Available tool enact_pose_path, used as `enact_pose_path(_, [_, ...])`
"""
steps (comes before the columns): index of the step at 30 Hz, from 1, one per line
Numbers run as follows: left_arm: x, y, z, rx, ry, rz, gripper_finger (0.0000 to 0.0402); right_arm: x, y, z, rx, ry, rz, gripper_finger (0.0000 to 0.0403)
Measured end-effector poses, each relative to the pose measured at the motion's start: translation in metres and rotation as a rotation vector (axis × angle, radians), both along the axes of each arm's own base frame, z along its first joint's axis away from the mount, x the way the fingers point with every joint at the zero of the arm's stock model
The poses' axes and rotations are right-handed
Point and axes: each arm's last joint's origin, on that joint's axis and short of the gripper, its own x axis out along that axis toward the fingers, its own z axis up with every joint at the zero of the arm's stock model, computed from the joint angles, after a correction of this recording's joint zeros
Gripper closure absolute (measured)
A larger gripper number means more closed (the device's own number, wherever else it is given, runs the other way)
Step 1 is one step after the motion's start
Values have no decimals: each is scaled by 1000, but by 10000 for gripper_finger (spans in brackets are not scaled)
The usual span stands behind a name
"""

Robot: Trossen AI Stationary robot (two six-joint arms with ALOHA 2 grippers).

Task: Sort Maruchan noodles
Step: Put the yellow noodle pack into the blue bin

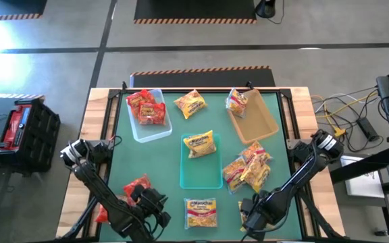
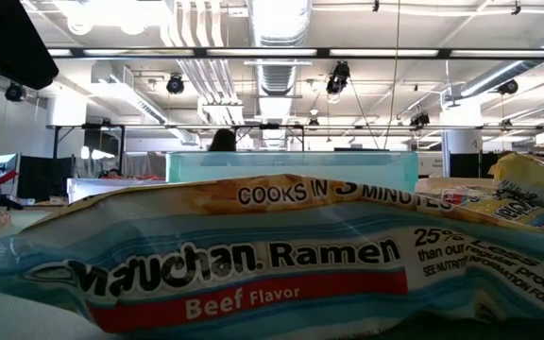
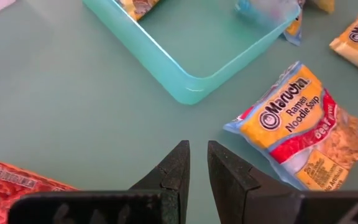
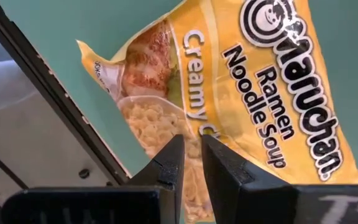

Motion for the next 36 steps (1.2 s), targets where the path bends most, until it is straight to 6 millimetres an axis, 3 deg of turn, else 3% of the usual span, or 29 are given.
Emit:
enact_pose_path(7, [1,0,1,-12,-88,53,361,1,-6,-4,-82,-75,9,355])
enact_pose_path(20, [11,-8,-1,-94,-257,105,361,31,-34,-4,-219,-233,-20,355])
enact_pose_path(24, [19,-18,-4,-182,-318,110,361,35,-38,6,-199,-261,12,355])
enact_pose_path(29, [32,-29,-10,-248,-408,110,361,31,-41,33,-153,-348,117,355])
enact_pose_path(36, [74,-47,-16,-311,-516,175,361,19,-50,50,-185,-375,267,355])
